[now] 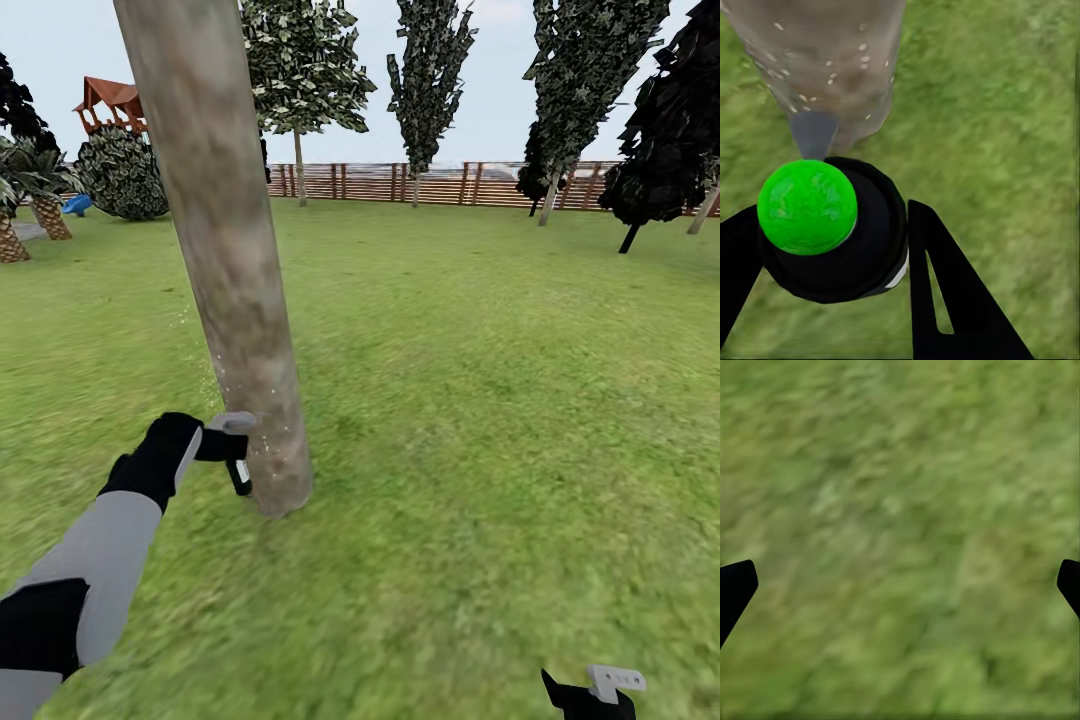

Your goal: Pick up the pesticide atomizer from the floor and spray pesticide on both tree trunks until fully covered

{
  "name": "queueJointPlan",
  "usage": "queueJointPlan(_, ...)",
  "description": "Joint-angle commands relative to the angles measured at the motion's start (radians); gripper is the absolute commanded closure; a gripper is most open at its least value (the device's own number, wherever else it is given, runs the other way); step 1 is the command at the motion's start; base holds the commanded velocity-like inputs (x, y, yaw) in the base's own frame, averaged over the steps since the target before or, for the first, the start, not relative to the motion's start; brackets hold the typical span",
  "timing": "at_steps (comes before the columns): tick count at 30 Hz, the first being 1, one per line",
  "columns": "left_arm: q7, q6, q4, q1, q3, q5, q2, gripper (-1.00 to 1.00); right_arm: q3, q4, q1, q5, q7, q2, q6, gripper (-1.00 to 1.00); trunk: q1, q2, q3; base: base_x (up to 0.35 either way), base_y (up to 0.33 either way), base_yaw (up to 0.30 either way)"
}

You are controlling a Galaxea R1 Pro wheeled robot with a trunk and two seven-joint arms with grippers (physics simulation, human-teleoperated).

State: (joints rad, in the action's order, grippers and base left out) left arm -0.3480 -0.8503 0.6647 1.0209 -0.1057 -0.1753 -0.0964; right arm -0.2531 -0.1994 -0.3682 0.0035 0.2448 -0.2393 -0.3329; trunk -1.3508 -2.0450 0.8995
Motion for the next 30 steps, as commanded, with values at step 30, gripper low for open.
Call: queueJointPlan(30, 0.006, -0.158, 0.042, 0.238, 0.044, -0.005, 0.087, 1.0, 0.0, 0.0, 0.0, 0.0, 0.0, 0.0, 0.0, -1.0, 0.0, 0.0, 0.0, -0.033, 0.0, 0.0)
